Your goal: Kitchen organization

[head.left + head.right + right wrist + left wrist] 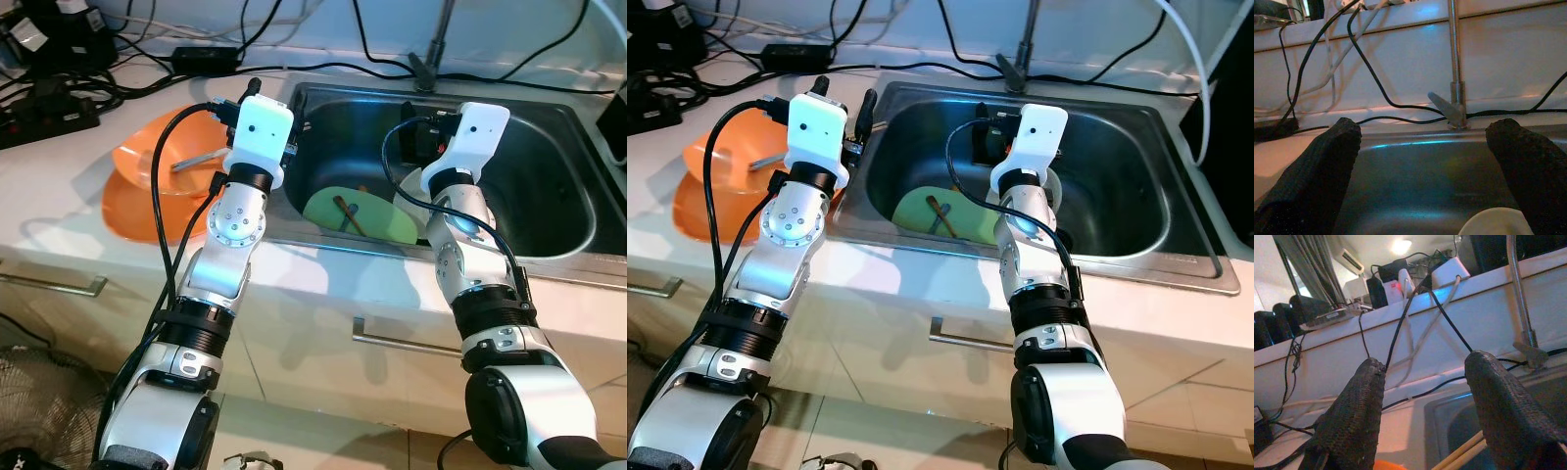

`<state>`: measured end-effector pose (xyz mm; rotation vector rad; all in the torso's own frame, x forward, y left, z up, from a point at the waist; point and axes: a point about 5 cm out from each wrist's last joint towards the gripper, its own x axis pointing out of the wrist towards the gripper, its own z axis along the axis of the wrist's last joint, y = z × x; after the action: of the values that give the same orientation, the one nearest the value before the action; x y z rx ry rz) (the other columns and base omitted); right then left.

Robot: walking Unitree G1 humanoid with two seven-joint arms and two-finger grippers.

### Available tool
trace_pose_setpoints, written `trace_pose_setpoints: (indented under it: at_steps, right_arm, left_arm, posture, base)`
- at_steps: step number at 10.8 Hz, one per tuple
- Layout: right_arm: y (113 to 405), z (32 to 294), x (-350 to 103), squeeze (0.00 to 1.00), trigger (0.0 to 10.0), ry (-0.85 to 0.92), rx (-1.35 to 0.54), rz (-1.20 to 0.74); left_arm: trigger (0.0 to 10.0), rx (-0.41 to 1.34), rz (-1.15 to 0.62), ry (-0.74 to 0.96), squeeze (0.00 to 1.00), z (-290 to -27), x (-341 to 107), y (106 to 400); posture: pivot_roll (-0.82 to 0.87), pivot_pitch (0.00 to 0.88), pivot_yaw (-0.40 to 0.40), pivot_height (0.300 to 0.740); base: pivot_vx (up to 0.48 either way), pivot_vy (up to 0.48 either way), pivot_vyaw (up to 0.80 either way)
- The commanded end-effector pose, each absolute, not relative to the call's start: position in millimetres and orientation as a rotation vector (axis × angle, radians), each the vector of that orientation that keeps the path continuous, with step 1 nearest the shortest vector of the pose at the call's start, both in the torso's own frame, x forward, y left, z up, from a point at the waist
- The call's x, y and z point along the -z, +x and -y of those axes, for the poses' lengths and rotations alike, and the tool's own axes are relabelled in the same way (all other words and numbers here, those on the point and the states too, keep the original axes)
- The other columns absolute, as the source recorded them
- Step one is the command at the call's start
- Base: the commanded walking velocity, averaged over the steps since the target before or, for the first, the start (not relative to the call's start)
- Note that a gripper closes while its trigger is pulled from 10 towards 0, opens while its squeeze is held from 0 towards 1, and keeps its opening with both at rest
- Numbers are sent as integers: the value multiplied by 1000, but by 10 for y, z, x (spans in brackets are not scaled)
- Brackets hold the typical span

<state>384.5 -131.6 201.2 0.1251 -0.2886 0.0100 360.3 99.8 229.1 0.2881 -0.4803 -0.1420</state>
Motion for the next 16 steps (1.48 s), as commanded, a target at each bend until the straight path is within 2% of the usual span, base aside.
trace_pose_setpoints:
  at_steps: [1, 7, 11, 16]
  right_arm:
    - [3849, 1285, -2005, 0, 10000, 137, -18, 287]
    - [3849, 1284, -2006, 0, 10000, 139, -19, 288]
    - [3846, 1286, -1993, 0, 10000, 141, -17, 286]
    - [3839, 1289, -1966, 0, 10000, 142, -15, 278]
  left_arm:
    - [10000, 123, 485, 293, 0, -1025, -2300, 3593]
    - [10000, 127, 492, 294, 0, -1015, -2317, 3582]
    - [10000, 125, 497, 296, 0, -1021, -2333, 3577]
    - [10000, 148, 513, 288, 0, -984, -2335, 3548]
  posture:
    - [91, 0, -15, 740]
    - [90, 0, -15, 740]
    - [91, 0, -14, 740]
    - [90, 0, -14, 740]
  base:
    - [330, 0, 0]
    - [338, 0, 0]
    - [480, 0, 0]
    - [49, 0, 0]
